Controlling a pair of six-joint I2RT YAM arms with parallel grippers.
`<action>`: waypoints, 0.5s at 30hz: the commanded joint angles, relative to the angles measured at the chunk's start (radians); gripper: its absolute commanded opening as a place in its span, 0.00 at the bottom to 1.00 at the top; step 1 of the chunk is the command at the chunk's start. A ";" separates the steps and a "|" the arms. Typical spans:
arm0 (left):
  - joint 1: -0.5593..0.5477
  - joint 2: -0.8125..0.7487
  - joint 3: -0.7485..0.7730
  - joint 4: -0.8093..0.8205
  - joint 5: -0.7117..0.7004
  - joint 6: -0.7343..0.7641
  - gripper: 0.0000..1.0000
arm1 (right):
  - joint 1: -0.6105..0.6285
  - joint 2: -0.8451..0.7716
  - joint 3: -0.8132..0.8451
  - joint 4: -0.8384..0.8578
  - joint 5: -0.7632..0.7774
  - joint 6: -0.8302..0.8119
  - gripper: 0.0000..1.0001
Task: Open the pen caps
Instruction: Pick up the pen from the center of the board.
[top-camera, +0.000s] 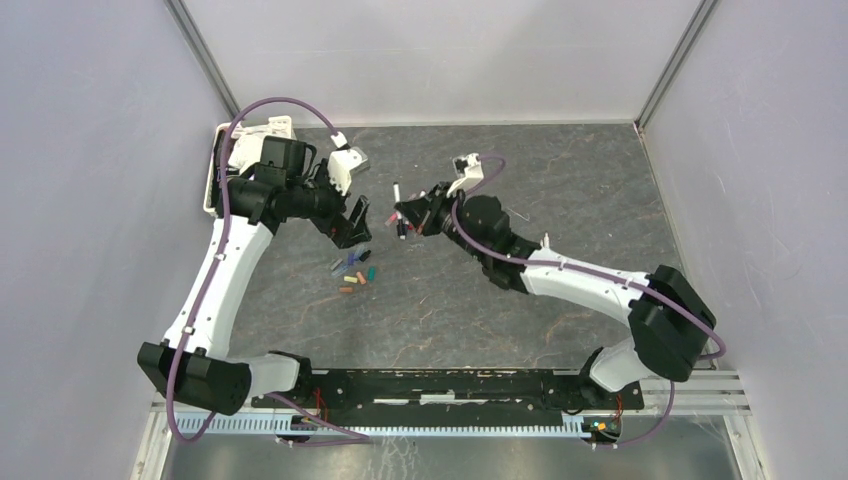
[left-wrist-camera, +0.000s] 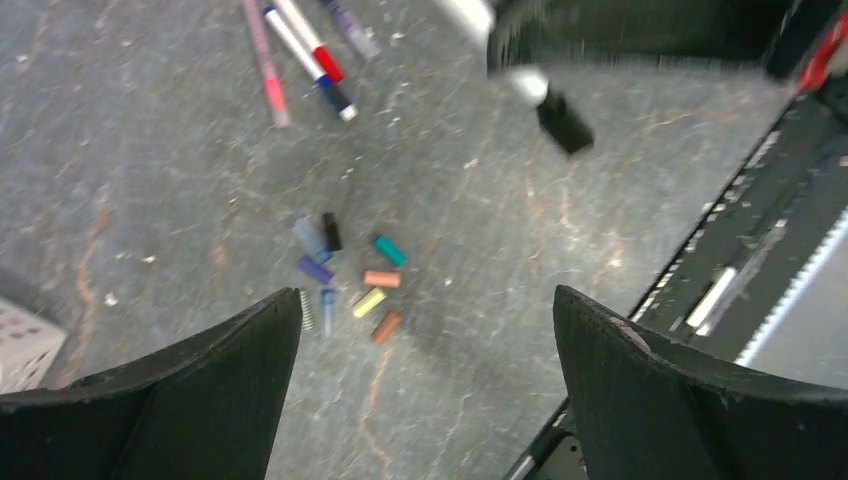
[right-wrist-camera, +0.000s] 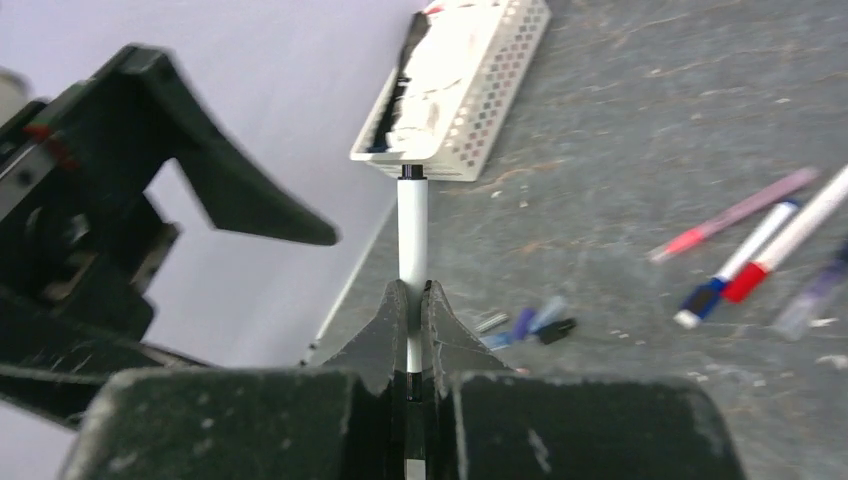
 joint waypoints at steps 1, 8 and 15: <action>-0.001 -0.002 0.050 0.031 0.212 -0.105 1.00 | 0.087 -0.063 -0.054 0.230 0.194 0.091 0.00; -0.001 -0.012 -0.001 0.101 0.383 -0.217 0.97 | 0.164 -0.062 -0.063 0.323 0.292 0.166 0.00; -0.004 -0.003 -0.043 0.115 0.426 -0.229 0.91 | 0.192 -0.024 -0.029 0.344 0.286 0.190 0.00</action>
